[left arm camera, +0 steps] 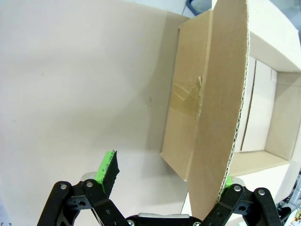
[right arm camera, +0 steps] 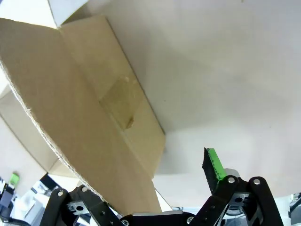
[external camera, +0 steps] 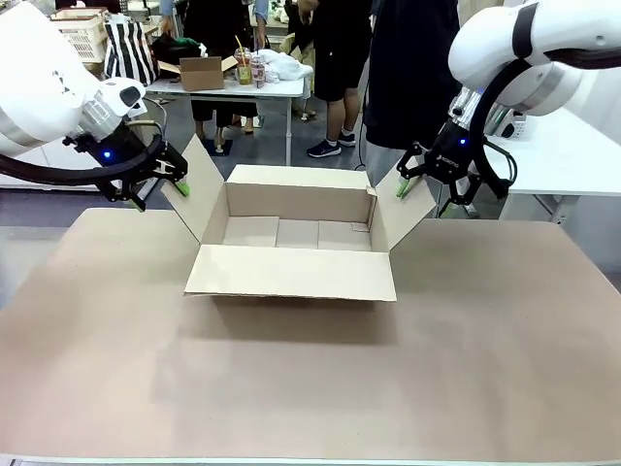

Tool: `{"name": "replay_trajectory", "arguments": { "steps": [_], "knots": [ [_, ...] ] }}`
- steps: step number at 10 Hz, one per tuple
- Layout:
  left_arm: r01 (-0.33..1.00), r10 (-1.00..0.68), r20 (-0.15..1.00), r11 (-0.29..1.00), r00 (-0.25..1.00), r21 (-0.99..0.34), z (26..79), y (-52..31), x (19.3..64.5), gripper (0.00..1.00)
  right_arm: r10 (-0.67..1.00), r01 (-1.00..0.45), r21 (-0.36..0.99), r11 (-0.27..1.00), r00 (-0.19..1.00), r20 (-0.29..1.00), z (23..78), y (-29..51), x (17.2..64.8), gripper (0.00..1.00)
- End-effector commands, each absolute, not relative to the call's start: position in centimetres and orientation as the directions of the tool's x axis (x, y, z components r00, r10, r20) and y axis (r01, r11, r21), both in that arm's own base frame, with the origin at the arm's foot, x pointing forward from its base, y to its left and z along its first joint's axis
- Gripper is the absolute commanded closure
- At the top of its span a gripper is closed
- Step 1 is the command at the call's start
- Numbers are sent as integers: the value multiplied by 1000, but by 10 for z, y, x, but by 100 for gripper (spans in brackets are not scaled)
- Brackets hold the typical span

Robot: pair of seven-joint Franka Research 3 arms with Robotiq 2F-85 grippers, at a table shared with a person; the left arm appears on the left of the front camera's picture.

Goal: Pack the gift set into the box.
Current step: Place both hands on the side flaps of the Package Box and spread them outward, then lift both hands away from the flaps of the Package Box.

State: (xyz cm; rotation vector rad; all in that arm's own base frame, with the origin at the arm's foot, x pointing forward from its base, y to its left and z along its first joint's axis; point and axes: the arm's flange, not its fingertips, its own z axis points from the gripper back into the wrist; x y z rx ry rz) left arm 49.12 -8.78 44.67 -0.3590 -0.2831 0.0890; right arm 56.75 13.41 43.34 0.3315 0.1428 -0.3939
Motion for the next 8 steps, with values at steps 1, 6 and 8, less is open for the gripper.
{"name": "replay_trajectory", "arguments": {
  "steps": [1, 6, 8],
  "knots": [
    [-36, 139, 265, 933, 954, -359, 447, -87, 491, 0, -343, 387, 279, 879, 919, -194, 439, 135, 568, 0],
    [-36, 139, 265, 933, 954, -359, 447, -87, 491, 0, -343, 387, 279, 879, 919, -194, 439, 135, 568, 0],
    [-36, 139, 265, 933, 954, -359, 447, -87, 491, 0, -343, 387, 279, 879, 919, -194, 439, 135, 568, 0]
  ]
}}
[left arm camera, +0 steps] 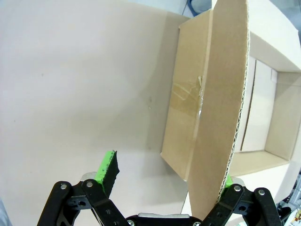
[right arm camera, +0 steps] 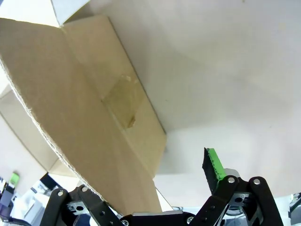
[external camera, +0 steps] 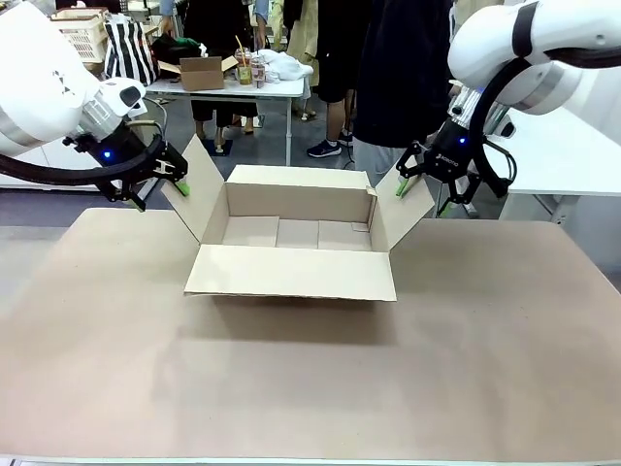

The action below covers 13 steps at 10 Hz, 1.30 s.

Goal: Pack the gift set into the box.
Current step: Lift both hands away from the flaps of the Package Box.

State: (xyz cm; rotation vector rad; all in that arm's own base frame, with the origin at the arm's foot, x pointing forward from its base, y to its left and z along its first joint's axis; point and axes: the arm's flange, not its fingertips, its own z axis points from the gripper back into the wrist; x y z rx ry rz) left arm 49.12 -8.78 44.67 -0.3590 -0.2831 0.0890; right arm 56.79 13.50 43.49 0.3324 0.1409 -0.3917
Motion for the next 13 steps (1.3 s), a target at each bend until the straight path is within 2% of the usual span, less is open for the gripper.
{"name": "replay_trajectory", "arguments": {
  "steps": [1, 13],
  "knots": [
    [-36, 139, 265, 933, 954, -359, 447, -87, 491, 0, -343, 387, 279, 879, 919, -194, 439, 135, 568, 0],
    [-36, 139, 265, 933, 954, -359, 447, -87, 491, 0, -343, 387, 279, 879, 919, -194, 439, 135, 568, 0]
  ]
}}
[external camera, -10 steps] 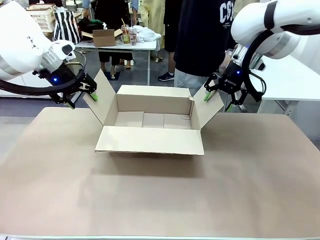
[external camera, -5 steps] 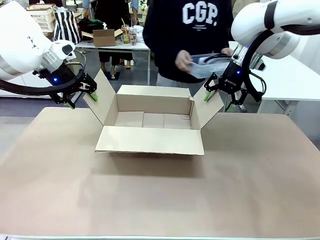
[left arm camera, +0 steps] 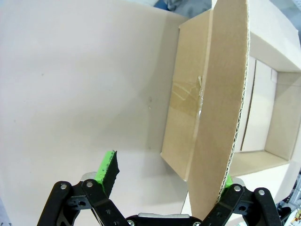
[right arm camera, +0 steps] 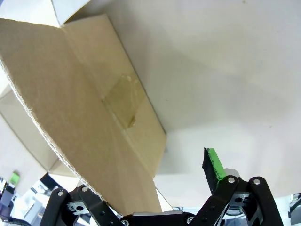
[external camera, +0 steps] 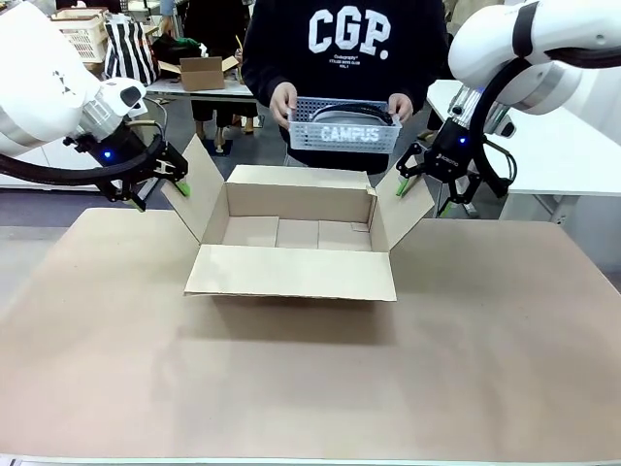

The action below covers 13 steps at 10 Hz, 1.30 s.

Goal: Pack the gift set into the box.
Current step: Lift both hands away from the flaps of the Package Box.

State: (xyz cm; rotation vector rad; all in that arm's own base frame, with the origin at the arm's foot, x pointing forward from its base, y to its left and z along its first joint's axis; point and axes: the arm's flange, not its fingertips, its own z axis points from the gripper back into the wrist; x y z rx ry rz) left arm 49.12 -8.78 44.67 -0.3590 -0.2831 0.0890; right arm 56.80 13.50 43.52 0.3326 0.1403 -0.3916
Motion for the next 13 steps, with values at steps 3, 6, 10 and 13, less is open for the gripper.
{"name": "replay_trajectory", "arguments": {
  "steps": [3, 6, 10, 13],
  "knots": [
    [-36, 139, 265, 933, 954, -359, 447, -87, 491, 0, -343, 387, 279, 879, 919, -194, 439, 135, 568, 0],
    [-36, 139, 265, 933, 954, -359, 447, -87, 491, 0, -343, 387, 279, 879, 919, -194, 439, 135, 568, 0],
    [-36, 139, 265, 933, 954, -359, 447, -87, 491, 0, -343, 387, 279, 879, 919, -194, 439, 135, 568, 0],
    [-36, 139, 265, 933, 954, -359, 447, -87, 491, 0, -343, 387, 279, 879, 919, -194, 439, 135, 568, 0]
  ]
}}
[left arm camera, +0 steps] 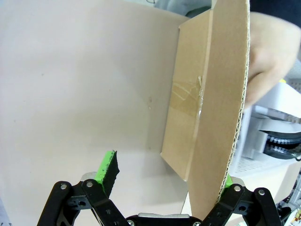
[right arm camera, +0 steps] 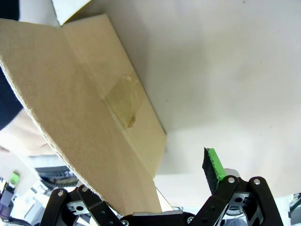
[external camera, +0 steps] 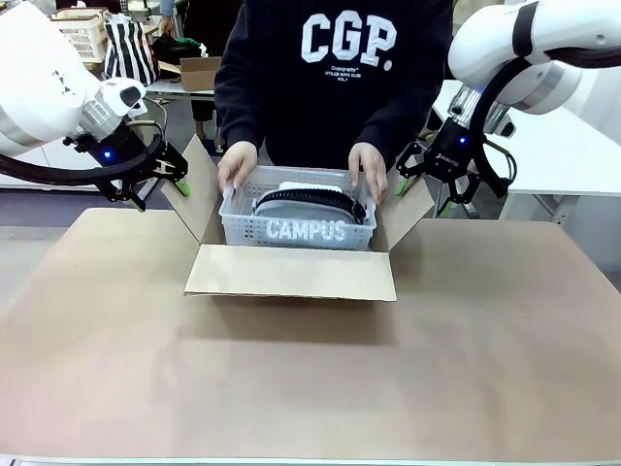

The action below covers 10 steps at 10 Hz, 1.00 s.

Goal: Pack the gift set into the box.
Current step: Lift both hands away from the flaps of the Package Box.

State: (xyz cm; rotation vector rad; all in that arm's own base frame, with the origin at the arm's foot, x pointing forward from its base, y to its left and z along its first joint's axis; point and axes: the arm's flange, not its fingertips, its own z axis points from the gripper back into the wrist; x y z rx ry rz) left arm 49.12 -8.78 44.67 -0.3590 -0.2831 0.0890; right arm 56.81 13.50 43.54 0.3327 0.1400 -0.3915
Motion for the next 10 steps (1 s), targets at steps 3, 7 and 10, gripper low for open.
{"name": "replay_trajectory", "arguments": {
  "steps": [3, 7, 10],
  "knots": [
    [-36, 139, 265, 933, 954, -359, 447, -87, 491, 0, -343, 387, 279, 879, 919, -194, 439, 135, 568, 0],
    [-36, 139, 265, 933, 954, -359, 447, -87, 491, 0, -343, 387, 279, 879, 919, -194, 439, 135, 568, 0],
    [-36, 139, 265, 933, 954, -359, 447, -87, 491, 0, -343, 387, 279, 879, 919, -194, 439, 135, 568, 0]
  ]
}}
